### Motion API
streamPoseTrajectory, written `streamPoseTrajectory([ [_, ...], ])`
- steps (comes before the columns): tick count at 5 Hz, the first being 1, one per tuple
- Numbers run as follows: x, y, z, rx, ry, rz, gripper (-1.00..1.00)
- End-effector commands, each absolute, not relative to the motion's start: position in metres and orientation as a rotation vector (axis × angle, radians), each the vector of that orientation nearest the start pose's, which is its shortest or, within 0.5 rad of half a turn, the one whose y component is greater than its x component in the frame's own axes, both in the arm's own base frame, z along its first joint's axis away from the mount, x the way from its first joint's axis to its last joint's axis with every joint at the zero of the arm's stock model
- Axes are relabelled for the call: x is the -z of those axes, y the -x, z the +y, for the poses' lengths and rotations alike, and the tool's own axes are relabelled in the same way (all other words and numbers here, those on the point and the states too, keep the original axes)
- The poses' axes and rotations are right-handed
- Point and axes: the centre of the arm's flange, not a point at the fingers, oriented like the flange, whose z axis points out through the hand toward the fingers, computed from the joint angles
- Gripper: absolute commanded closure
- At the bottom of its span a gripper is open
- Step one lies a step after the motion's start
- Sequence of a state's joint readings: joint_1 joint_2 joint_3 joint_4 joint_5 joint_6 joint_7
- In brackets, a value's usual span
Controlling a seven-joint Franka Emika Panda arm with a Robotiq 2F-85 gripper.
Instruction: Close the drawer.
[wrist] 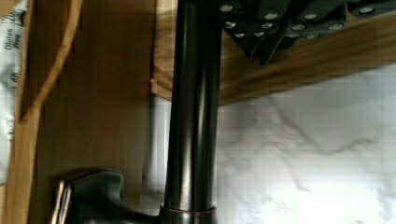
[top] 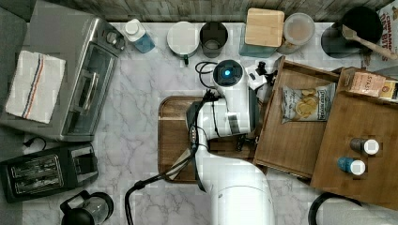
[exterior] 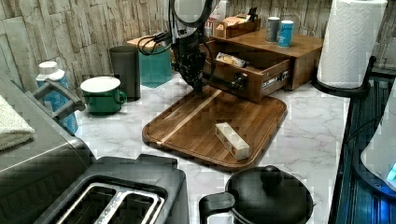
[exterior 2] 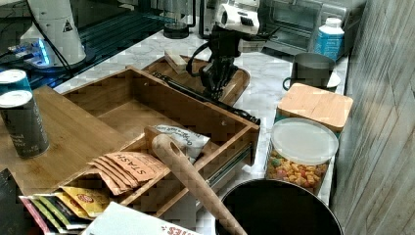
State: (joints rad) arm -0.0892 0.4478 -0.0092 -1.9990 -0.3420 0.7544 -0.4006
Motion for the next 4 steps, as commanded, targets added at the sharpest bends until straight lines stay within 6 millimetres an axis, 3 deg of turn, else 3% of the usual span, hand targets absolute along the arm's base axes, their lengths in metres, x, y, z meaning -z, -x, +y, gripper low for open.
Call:
streamPoseTrajectory([
  [1, -0.315, -0.549, -0.253, 0.13, 3.423, 0.504, 1.0],
  [3, -0.289, -0.534, -0.361, 0.109, 3.386, 0.516, 1.0],
  [4, -0.3, -0.52, -0.402, 0.066, 3.357, 0.607, 1.0],
])
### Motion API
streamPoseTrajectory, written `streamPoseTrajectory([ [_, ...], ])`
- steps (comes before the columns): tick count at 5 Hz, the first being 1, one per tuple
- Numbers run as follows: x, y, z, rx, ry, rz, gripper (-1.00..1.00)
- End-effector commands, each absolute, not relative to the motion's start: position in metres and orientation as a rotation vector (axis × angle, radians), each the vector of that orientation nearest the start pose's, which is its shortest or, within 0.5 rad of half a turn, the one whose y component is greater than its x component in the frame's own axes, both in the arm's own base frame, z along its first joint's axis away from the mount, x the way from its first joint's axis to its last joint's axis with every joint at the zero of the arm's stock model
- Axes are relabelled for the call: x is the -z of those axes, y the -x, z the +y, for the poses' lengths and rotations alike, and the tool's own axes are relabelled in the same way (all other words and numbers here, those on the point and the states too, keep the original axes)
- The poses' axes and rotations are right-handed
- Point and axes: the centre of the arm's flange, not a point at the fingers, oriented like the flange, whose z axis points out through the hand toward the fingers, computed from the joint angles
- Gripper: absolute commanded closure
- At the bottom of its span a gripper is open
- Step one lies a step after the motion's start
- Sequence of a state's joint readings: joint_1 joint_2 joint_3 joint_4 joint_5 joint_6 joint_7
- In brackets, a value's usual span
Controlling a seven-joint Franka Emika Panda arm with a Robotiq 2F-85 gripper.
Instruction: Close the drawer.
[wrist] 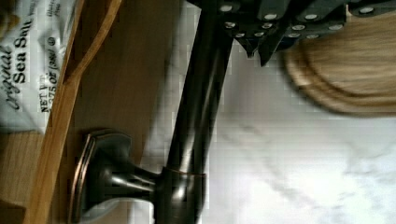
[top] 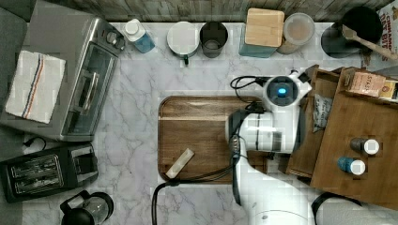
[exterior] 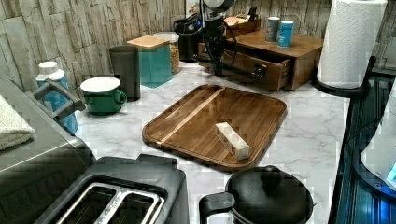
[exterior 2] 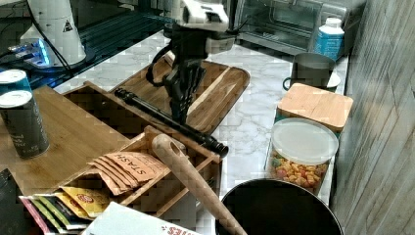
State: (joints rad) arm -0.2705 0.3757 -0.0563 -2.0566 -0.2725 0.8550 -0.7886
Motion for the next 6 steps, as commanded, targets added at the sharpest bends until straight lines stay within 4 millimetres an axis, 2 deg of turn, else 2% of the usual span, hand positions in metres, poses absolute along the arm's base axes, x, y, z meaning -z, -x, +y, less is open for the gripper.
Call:
streamPoseTrajectory([
  [1, -0.307, -0.508, -0.434, -0.005, 3.406, 0.678, 1.0],
  [2, -0.315, -0.498, -0.46, -0.017, 3.45, 0.716, 1.0],
  [3, -0.319, -0.496, -0.454, -0.018, 3.413, 0.649, 1.0],
  [6, -0.32, -0.496, -0.454, -0.018, 3.413, 0.648, 1.0],
])
